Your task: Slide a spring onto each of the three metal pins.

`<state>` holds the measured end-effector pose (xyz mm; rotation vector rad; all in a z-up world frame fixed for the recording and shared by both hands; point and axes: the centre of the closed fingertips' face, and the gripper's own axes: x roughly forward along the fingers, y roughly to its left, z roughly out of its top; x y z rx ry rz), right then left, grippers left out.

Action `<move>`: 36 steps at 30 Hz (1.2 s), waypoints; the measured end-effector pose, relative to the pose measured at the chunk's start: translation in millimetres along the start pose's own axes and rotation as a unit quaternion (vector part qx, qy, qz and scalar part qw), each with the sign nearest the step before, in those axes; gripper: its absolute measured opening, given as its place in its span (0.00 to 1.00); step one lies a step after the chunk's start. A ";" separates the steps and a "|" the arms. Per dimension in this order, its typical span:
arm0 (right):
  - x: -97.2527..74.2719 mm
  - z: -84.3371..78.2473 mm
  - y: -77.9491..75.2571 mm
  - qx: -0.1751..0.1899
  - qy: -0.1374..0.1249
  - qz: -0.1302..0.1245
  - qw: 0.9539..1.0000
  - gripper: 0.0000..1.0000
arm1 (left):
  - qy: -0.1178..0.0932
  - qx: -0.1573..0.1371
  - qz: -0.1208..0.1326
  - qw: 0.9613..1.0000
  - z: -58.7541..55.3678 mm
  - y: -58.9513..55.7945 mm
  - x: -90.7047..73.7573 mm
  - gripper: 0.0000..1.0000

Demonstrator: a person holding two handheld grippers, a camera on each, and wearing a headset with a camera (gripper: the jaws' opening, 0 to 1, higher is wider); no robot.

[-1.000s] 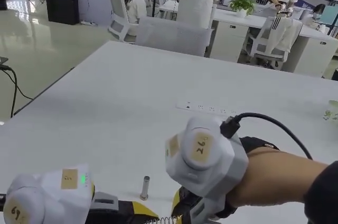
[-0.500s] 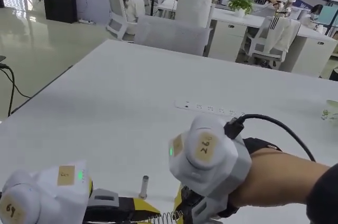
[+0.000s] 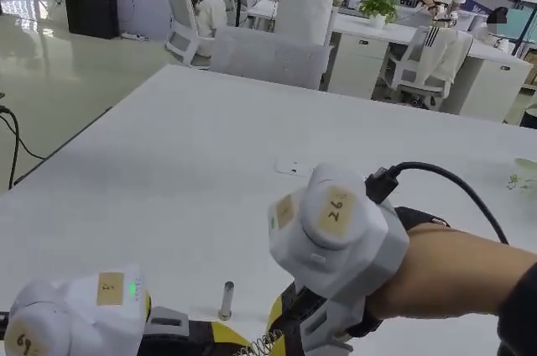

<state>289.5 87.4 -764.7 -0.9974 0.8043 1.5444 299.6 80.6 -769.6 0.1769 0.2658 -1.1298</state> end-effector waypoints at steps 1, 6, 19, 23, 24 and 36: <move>-0.1 0.6 0.0 0.000 -0.001 0.000 1.000 0.08 | 0.000 0.000 0.000 1.000 -0.1 0.0 0.0 0.03; -1.8 9.3 2.4 0.003 -0.014 0.004 1.000 0.08 | 0.001 -0.001 0.000 1.000 -0.3 -0.8 -0.2 0.03; -1.9 16.3 4.0 -0.005 -0.014 0.005 1.000 0.08 | -0.001 -0.003 0.002 1.000 0.4 -1.7 -0.2 0.03; 0.1 17.7 4.1 -0.009 -0.012 0.005 1.000 0.08 | 0.002 -0.004 0.001 1.000 -1.0 -1.7 0.7 0.03; 0.6 18.2 4.3 -0.010 -0.013 0.007 1.000 0.08 | 0.002 -0.004 0.001 1.000 -1.3 -2.0 1.0 0.03; 1.4 13.4 -1.6 -0.008 -0.001 0.002 1.000 0.08 | -0.001 -0.016 0.004 1.000 -3.7 1.3 1.5 0.10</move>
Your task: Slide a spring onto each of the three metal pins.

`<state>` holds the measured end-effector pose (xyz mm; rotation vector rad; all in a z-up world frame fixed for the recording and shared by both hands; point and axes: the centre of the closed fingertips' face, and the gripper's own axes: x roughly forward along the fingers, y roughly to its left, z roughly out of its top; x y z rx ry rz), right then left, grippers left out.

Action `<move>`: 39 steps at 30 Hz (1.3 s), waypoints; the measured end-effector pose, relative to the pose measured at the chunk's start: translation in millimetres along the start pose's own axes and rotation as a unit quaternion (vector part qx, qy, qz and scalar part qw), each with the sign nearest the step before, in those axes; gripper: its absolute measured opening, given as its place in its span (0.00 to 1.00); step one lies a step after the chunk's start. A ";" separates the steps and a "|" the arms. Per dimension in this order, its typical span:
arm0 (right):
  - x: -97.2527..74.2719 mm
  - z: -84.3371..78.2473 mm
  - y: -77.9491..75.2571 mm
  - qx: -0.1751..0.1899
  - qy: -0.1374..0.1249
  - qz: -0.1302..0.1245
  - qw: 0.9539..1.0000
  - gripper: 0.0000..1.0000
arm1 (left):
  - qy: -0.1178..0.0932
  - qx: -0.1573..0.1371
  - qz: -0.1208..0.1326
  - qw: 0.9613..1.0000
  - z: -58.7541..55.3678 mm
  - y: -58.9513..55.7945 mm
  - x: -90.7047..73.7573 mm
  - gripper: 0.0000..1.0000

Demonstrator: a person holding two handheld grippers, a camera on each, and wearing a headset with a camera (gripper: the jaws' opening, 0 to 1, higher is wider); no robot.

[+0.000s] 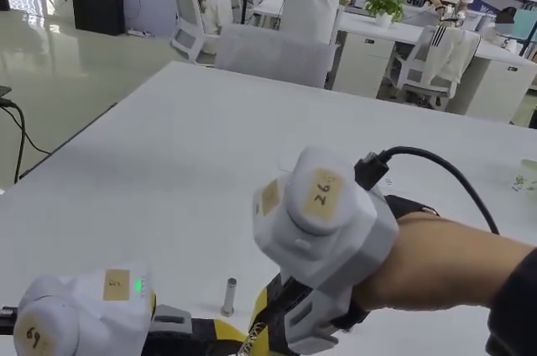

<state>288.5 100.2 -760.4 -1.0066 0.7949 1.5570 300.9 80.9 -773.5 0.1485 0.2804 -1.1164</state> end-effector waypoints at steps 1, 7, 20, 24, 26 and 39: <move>0.0 -0.4 -0.3 0.000 0.000 0.000 1.000 0.08 | 0.000 -0.001 0.001 1.000 -0.4 0.4 -0.3 0.11; -1.1 -6.7 -5.2 0.007 0.008 -0.005 1.000 0.08 | -0.007 -0.012 0.015 1.000 -1.7 8.0 -4.3 0.18; -10.0 -23.8 -20.1 0.024 0.021 -0.019 0.999 0.08 | -0.012 -0.034 0.050 0.998 -9.7 23.6 -19.3 0.33; -16.4 -30.8 -29.0 0.032 0.026 -0.025 0.999 0.08 | -0.012 -0.037 0.062 0.997 -11.6 27.9 -24.7 0.36; -19.7 -35.0 -34.4 0.036 0.029 -0.031 0.998 0.08 | -0.009 -0.038 0.066 0.997 -13.1 29.2 -27.6 0.36; -27.2 -59.7 -72.3 0.051 0.061 -0.072 0.994 0.08 | -0.001 -0.042 0.083 0.996 -18.0 32.0 -35.2 0.39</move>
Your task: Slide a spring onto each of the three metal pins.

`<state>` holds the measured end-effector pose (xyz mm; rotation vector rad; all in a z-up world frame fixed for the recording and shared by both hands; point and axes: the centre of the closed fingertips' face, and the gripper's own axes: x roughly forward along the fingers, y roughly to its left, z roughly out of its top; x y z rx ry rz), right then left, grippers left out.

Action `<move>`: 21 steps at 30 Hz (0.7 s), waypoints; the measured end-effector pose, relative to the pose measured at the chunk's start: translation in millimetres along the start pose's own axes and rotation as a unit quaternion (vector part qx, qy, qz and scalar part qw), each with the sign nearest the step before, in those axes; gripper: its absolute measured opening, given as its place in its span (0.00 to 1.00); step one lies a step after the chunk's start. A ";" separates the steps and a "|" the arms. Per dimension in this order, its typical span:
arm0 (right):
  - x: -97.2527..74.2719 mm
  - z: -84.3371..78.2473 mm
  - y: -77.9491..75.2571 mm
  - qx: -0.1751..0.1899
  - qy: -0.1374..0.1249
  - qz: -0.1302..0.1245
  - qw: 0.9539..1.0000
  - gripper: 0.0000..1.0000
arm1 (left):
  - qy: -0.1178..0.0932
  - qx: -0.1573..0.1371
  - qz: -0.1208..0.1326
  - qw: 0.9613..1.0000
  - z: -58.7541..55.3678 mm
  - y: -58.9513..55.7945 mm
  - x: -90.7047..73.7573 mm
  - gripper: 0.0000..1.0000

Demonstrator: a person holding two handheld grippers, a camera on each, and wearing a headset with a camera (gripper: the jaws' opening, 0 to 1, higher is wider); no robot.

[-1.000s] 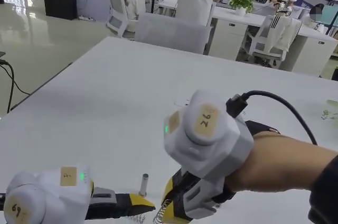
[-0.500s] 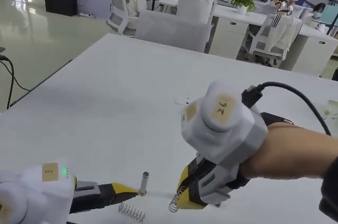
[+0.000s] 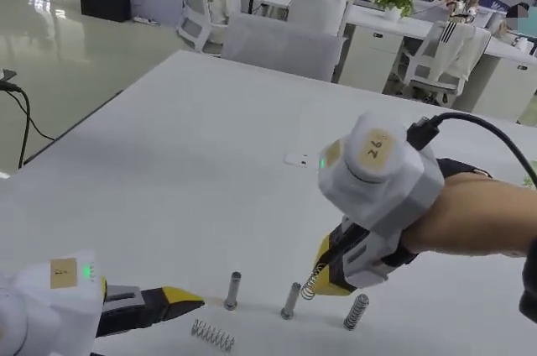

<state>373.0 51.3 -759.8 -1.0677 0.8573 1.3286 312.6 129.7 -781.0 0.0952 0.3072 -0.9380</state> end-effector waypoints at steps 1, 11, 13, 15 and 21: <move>1.3 -0.1 -1.9 0.000 0.001 0.000 1.000 0.08 | 0.000 0.000 0.000 1.000 0.2 -0.2 -0.1 0.40; 14.5 2.3 -15.0 -0.005 0.011 -0.003 1.000 0.08 | -0.002 -0.001 0.010 1.000 -0.6 1.4 -4.3 0.40; 16.7 2.7 -17.4 -0.005 0.013 -0.005 1.000 0.08 | -0.003 -0.002 0.013 1.000 -0.6 2.1 -5.3 0.40; 19.1 2.6 -19.9 -0.005 0.015 -0.006 1.000 0.08 | -0.003 -0.003 0.015 1.000 -1.0 2.8 -6.1 0.40; 23.5 3.4 -19.8 -0.007 0.019 0.001 1.000 0.08 | -0.003 -0.005 0.021 1.000 -3.1 4.5 -8.3 0.41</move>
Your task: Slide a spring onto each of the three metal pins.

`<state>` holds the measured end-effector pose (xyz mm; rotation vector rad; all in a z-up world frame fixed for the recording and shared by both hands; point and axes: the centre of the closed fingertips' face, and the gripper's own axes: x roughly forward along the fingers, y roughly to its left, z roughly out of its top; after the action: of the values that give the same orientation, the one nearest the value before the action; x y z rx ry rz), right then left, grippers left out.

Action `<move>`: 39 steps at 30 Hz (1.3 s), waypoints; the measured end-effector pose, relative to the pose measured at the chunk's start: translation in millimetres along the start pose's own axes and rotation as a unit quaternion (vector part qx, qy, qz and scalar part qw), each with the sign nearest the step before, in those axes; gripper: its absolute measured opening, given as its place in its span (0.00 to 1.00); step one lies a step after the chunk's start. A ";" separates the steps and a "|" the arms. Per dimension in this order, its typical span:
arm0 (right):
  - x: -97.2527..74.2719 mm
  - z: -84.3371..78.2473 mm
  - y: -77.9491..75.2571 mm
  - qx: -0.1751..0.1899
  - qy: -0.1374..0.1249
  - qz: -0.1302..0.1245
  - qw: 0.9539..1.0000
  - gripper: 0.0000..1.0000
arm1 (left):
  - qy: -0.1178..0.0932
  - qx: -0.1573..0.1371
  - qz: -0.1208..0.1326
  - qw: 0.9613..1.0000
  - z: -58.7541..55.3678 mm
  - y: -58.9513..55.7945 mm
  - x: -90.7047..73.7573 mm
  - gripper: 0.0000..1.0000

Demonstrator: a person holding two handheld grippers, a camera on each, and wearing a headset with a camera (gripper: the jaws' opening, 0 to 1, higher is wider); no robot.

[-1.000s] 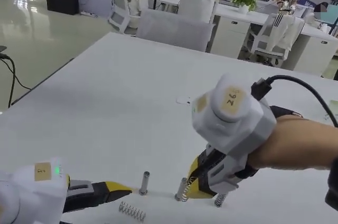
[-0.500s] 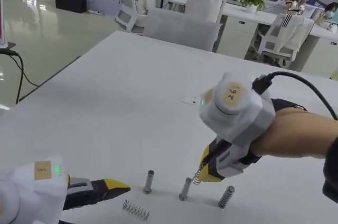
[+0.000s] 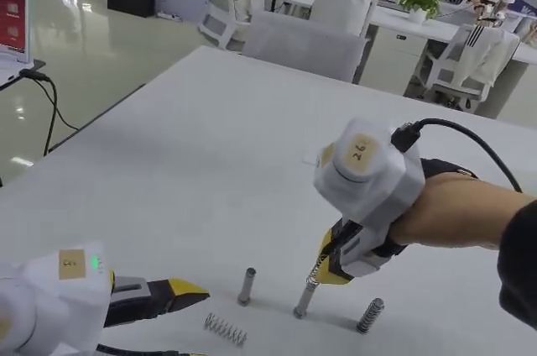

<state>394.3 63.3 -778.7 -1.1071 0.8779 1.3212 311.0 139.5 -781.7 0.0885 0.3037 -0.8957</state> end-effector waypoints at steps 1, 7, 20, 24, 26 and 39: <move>0.9 -0.7 0.0 0.000 0.002 0.001 1.000 0.08 | 0.000 0.000 0.000 1.000 -0.3 0.1 -0.1 0.41; 3.3 -4.4 -1.3 0.001 0.009 0.004 1.000 0.08 | 0.000 -0.001 0.003 1.000 -1.0 1.0 -0.2 0.41; 13.5 -4.6 -0.6 0.006 0.016 0.013 1.000 0.08 | 0.001 -0.003 0.002 1.000 -2.7 3.4 -1.4 0.41; 18.7 -6.8 -0.5 0.010 0.019 0.015 1.000 0.08 | 0.002 -0.003 0.001 1.000 -3.6 3.9 -1.0 0.41; 21.8 -8.3 -0.8 0.013 0.020 0.015 1.000 0.08 | 0.002 -0.003 0.000 1.000 -3.6 4.0 -0.4 0.41; 42.7 -15.7 -0.7 0.029 0.018 0.018 0.999 0.08 | 0.008 -0.004 -0.005 1.000 -4.7 4.1 1.6 0.40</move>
<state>400.5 60.6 -823.7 -1.0779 0.9600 1.3003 314.1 141.8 -786.9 0.0865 0.3222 -0.9045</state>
